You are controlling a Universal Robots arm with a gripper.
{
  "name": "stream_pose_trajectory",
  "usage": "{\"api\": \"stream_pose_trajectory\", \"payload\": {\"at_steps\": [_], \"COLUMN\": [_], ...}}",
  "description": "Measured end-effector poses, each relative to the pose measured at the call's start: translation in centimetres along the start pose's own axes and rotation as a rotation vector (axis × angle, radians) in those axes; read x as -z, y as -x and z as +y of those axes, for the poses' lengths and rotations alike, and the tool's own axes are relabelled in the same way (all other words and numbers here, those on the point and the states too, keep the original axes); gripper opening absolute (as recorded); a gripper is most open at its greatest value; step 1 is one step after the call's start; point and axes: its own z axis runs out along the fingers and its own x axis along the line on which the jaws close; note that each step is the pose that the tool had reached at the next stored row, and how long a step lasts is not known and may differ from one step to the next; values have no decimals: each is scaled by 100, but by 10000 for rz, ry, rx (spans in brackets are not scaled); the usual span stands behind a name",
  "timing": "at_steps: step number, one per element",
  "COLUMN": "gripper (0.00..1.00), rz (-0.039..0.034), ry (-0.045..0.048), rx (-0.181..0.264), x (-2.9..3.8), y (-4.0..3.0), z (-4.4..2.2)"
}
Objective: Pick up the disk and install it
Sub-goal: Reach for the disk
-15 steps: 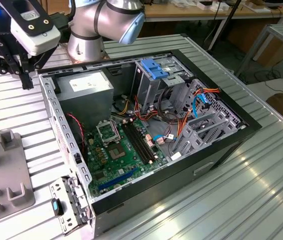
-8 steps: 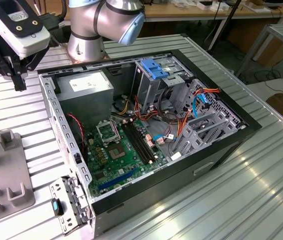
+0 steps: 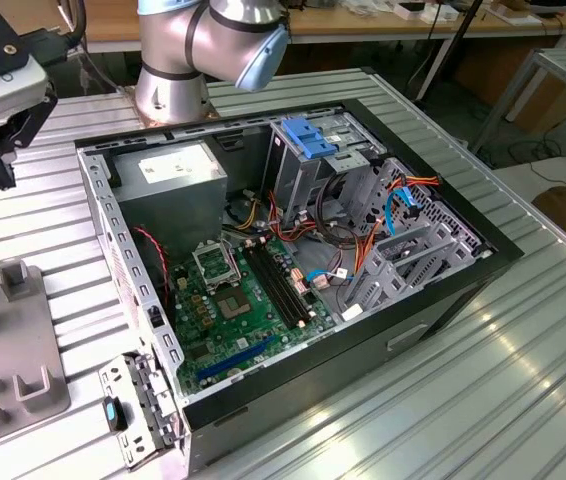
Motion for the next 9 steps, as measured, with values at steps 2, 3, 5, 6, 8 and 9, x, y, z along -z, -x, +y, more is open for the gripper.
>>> {"api": "stream_pose_trajectory", "payload": {"at_steps": [2, 3, 5, 6, 8, 9], "gripper": [11, 11, 11, 11, 11, 11], "rz": [1, 0, 0, 0, 0, 0], "ry": [-1, 0, 0, 0, 0, 0], "rx": [0, 0, 0, 0, 0, 1], "x": [1, 2, 3, 3, 4, 3], "y": [-40, -78, -130, -149, -162, -172], "z": [-3, -6, -10, -11, -12, -13]}}
